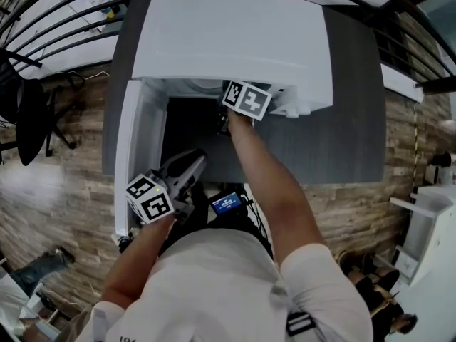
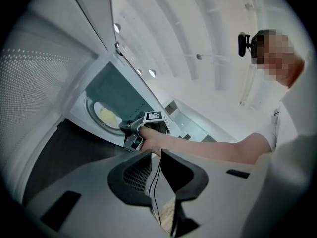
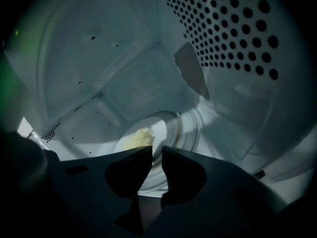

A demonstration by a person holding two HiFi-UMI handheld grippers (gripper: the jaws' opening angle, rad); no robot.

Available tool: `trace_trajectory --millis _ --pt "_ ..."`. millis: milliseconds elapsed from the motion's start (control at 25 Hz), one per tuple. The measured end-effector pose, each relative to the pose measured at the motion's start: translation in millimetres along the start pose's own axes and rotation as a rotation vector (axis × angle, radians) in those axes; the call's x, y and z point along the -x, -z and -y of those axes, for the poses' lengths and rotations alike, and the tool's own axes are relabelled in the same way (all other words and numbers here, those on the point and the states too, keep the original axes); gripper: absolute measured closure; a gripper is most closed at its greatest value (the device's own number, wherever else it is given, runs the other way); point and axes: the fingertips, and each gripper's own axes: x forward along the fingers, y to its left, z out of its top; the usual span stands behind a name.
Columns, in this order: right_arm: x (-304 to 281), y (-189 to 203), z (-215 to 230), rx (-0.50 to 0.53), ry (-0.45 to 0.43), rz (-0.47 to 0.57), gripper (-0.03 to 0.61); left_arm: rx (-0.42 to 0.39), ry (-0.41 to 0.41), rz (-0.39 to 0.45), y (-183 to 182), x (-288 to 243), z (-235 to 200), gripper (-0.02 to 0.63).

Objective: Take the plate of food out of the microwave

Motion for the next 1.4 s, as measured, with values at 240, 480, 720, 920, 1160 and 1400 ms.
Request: trace_trajectory --millis 240,480,720,920,1160,1400 --pt "5.9 1.6 5.0 -0.069 -0.024 0.015 0.534 0.008 -0.016 0.005 -1.0 -7.4 -7.4 0.571" --pt "13.1 6.9 8.5 -0.109 -0.036 0.009 0.541 0.017 -0.072 0.022 -8.0 -22.5 -32.5 0.572" --pt "22.7 11.3 16.4 -0.146 -0.035 -0.006 0.549 0.061 -0.173 0.029 -15.1 -44.8 -71.9 0.571" --pt "29.5 11.6 21.2 -0.163 -0.04 -0.01 0.549 0.133 -0.284 0.03 -14.7 -54.7 -104.1 0.571" --pt "37.7 12.3 26.0 -0.185 -0.047 -0.02 0.551 0.22 -0.321 0.041 -13.7 -71.8 -122.8 0.571" --pt "46.8 16.2 29.1 -0.199 -0.054 -0.032 0.552 0.279 -0.33 0.093 -26.2 -82.2 -141.3 0.571"
